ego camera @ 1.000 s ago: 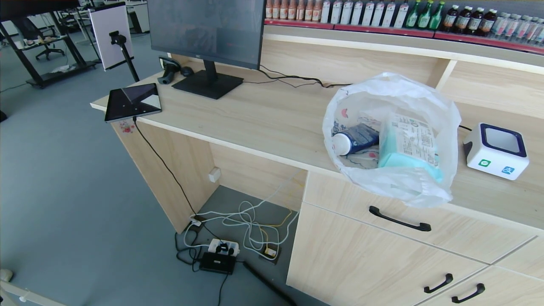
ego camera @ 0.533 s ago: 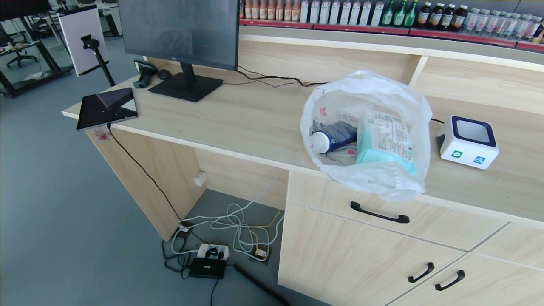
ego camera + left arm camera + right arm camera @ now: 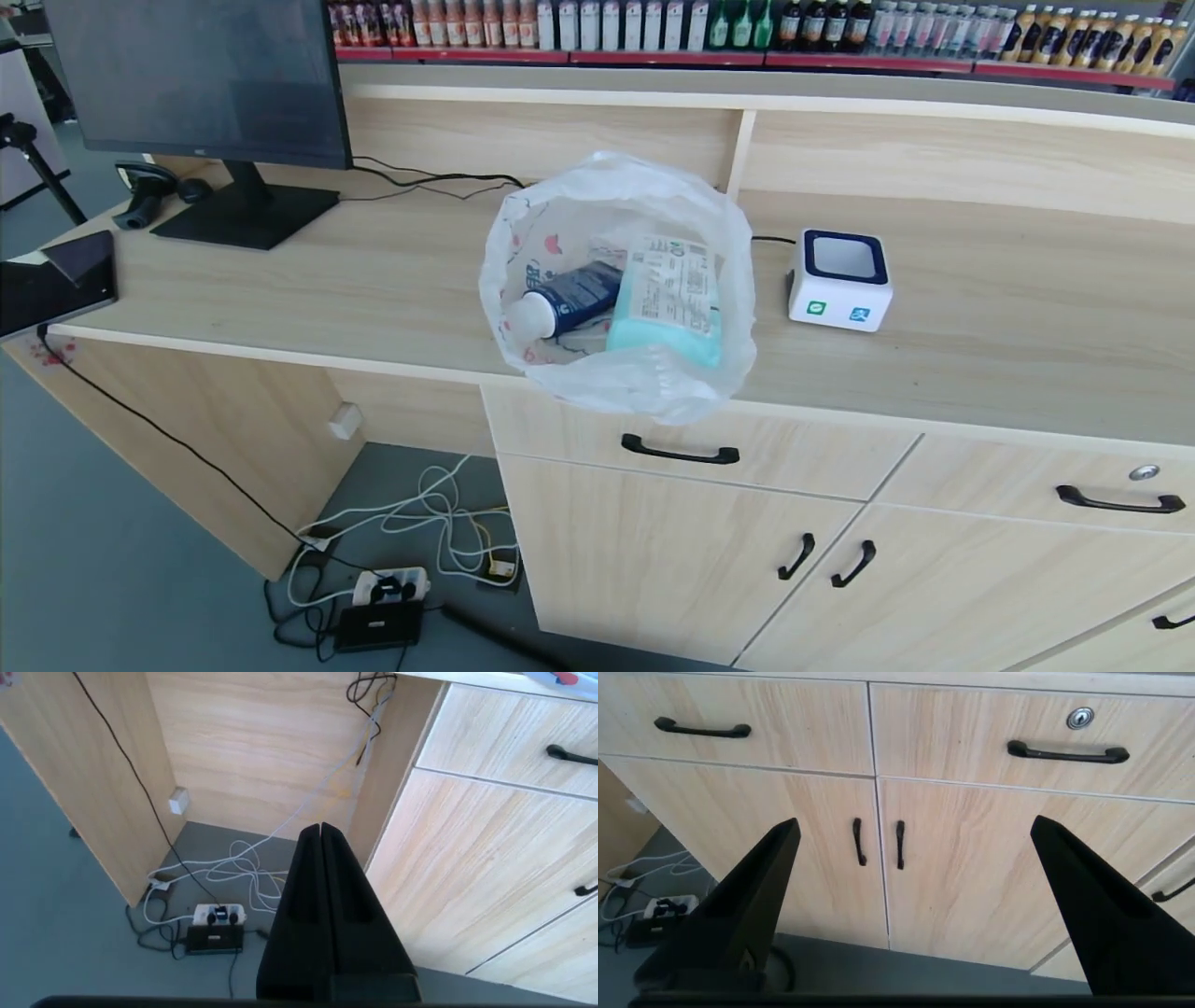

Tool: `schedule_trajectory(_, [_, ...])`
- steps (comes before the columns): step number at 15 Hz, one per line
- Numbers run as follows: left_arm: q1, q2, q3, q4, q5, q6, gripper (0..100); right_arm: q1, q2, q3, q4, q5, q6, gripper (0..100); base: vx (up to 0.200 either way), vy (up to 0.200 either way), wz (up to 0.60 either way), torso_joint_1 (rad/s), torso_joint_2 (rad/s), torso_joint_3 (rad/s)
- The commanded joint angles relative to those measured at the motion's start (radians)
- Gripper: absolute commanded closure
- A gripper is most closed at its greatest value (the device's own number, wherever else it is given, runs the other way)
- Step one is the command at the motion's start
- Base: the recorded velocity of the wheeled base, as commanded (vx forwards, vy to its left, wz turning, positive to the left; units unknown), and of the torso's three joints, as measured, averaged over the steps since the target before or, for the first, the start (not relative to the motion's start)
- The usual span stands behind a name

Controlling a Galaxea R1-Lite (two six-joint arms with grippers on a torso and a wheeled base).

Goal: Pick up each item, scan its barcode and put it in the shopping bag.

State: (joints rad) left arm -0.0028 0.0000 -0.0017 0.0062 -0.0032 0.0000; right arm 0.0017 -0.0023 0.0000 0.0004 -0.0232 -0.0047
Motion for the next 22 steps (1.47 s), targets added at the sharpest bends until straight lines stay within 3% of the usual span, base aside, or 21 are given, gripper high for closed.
schedule_trajectory(1, [0.0,0.0,0.0,0.0,0.0,0.0,100,0.0,0.002,0.0,0.0,0.0,0.0,0,0.0,-0.2,0.0,0.002,0.0,0.002])
schedule_trajectory(3, [0.0,0.0,0.0,0.0,0.0,-0.002,100,0.0,0.002,0.0,-0.002,0.0,0.002,0,0.0,-0.2,0.0,0.002,0.0,-0.002])
schedule_trajectory(7, [0.0,0.0,0.0,0.0,0.0,0.0,100,0.0,0.002,0.0,-0.002,0.0,0.002,0,0.0,-0.2,-0.6,0.004,0.0,0.002])
schedule_trajectory(10, [0.0,0.0,0.0,0.0,0.0,-0.002,100,0.0,0.002,0.0,-0.002,0.0,0.002,0,0.0,-0.2,0.0,0.005,0.0,0.004])
schedule_trajectory(13, [0.0,0.0,0.0,0.0,0.0,-0.008,100,0.0,0.002,0.0,-0.002,0.0,0.0,0,0.0,0.0,0.0,0.0,0.0,0.0])
schedule_trajectory(22, [0.0,0.0,0.0,0.0,0.0,-0.006,100,0.0,0.002,0.0,0.0,0.0,0.0,0,-0.2,0.0,0.0,0.0,0.0,0.002])
